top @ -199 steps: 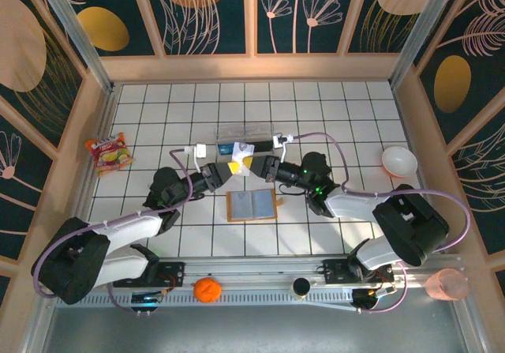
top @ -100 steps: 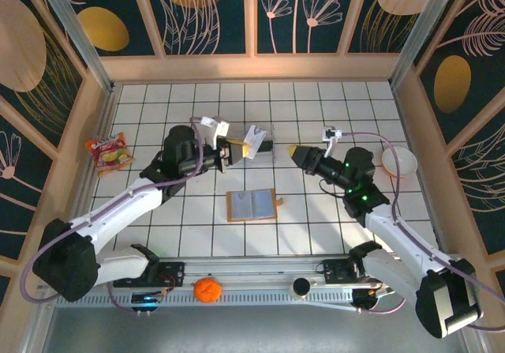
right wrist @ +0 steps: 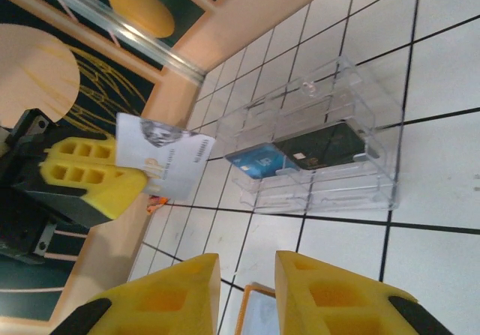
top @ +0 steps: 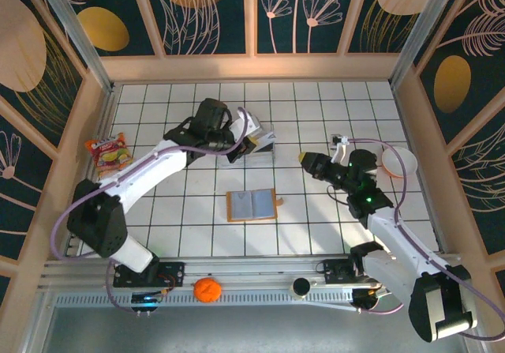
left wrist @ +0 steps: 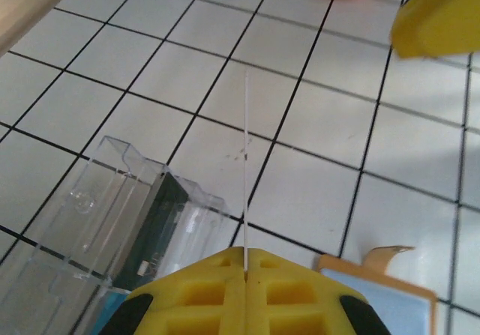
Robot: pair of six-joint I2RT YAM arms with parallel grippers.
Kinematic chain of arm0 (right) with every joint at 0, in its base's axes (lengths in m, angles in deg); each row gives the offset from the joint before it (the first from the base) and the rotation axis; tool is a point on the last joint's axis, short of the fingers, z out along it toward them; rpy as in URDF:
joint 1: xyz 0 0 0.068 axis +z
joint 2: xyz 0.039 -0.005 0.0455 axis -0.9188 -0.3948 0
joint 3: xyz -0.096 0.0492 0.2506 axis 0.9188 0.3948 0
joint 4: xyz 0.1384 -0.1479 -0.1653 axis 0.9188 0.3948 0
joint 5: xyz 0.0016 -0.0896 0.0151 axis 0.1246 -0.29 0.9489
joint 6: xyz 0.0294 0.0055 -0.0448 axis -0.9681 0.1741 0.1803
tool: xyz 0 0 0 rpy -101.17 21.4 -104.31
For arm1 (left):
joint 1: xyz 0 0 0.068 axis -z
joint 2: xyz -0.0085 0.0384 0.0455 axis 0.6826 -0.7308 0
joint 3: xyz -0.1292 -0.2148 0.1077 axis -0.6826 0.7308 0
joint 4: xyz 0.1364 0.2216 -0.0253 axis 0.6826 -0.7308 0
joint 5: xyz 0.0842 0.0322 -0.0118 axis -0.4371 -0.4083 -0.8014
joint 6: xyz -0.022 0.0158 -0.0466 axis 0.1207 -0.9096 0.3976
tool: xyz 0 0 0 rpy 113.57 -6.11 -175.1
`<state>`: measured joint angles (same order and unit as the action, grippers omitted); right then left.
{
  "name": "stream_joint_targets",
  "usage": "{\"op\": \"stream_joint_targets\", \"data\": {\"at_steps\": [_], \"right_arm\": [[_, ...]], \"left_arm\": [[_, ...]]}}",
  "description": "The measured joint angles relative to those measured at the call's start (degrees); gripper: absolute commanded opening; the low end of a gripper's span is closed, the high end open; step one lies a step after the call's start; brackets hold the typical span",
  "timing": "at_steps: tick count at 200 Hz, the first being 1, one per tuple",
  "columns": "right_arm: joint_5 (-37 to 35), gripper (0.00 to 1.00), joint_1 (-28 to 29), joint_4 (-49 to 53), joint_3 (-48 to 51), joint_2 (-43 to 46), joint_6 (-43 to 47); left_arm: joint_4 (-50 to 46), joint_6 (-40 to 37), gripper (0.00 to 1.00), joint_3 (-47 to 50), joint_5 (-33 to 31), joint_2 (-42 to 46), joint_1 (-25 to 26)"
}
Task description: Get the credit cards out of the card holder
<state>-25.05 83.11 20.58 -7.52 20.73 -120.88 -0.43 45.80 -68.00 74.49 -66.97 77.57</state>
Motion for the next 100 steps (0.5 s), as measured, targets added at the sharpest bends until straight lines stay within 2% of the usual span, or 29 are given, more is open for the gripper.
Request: {"op": "stream_joint_targets", "data": {"at_steps": [57,100], "right_arm": [[1.0,0.26,-4.0,1.4,0.0,0.0,1.1],[1.3,0.26,-5.1,1.9,0.0,-0.5,1.1]], "left_arm": [[-9.3,-11.4,0.0,-11.9,-6.1,-13.9,1.6],[-12.9,-15.7,0.0,-15.1,-8.2,-18.3,1.9]]}}
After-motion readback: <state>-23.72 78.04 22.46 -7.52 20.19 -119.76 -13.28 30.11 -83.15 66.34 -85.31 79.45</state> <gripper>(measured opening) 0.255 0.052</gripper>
